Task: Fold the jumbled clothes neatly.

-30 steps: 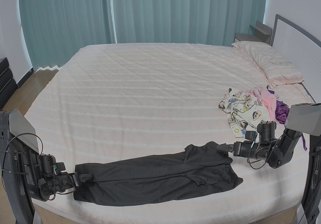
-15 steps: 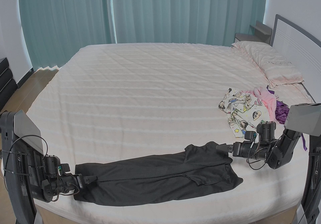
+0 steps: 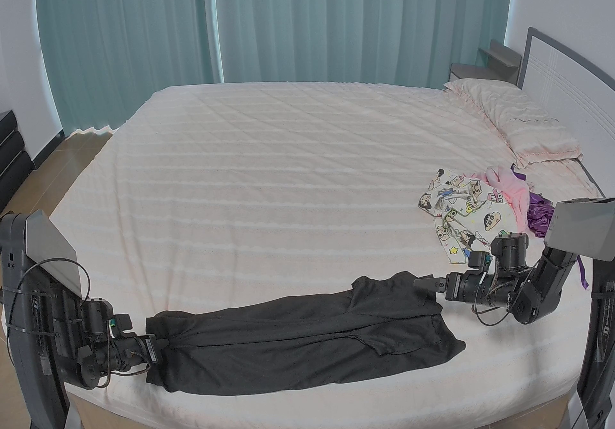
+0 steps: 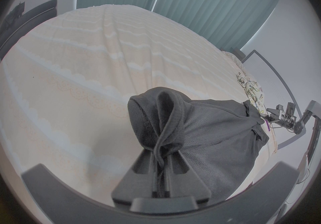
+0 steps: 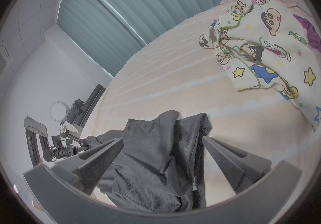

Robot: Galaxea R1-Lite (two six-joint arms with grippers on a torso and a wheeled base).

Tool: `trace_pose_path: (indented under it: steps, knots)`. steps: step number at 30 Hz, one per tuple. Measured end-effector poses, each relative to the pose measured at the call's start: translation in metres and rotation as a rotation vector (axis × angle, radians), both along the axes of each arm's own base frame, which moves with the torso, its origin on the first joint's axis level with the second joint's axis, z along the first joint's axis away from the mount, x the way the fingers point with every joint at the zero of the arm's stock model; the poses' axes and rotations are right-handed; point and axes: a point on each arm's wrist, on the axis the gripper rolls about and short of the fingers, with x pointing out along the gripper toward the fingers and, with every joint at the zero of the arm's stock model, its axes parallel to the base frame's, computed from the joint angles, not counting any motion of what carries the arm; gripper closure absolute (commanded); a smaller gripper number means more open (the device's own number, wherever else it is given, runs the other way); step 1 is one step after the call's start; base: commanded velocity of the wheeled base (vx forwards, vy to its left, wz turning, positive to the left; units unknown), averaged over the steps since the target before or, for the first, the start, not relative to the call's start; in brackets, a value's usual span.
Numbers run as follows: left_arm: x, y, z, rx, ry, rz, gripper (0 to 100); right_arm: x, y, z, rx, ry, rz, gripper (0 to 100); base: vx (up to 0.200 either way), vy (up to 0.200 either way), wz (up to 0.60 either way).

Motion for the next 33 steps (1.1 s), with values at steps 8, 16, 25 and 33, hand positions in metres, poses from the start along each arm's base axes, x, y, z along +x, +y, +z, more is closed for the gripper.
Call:
trace_pose_path:
  steps: [8, 16, 25, 33]
  knots:
    - [-0.002, 0.008, 0.005, 0.0, -0.014, 0.033, 100, 0.0, 0.0, 0.0, -0.001, -0.001, 0.001, 0, 0.0, 0.0, 0.0]
    - [-0.003, 0.022, 0.007, -0.008, -0.025, 0.08, 100, -0.001, 0.001, 0.0, -0.003, 0.001, 0.004, 0, 0.0, 0.0, 0.0]
    - [-0.005, 0.036, 0.009, -0.027, -0.043, 0.12, 100, -0.001, 0.001, 0.0, -0.003, 0.0, 0.004, 0, 0.0, 0.0, 0.0]
    - [-0.006, 0.057, 0.019, -0.052, -0.105, 0.166, 100, -0.001, 0.001, 0.0, -0.002, -0.001, 0.004, 0, 0.0, 0.0, 0.0]
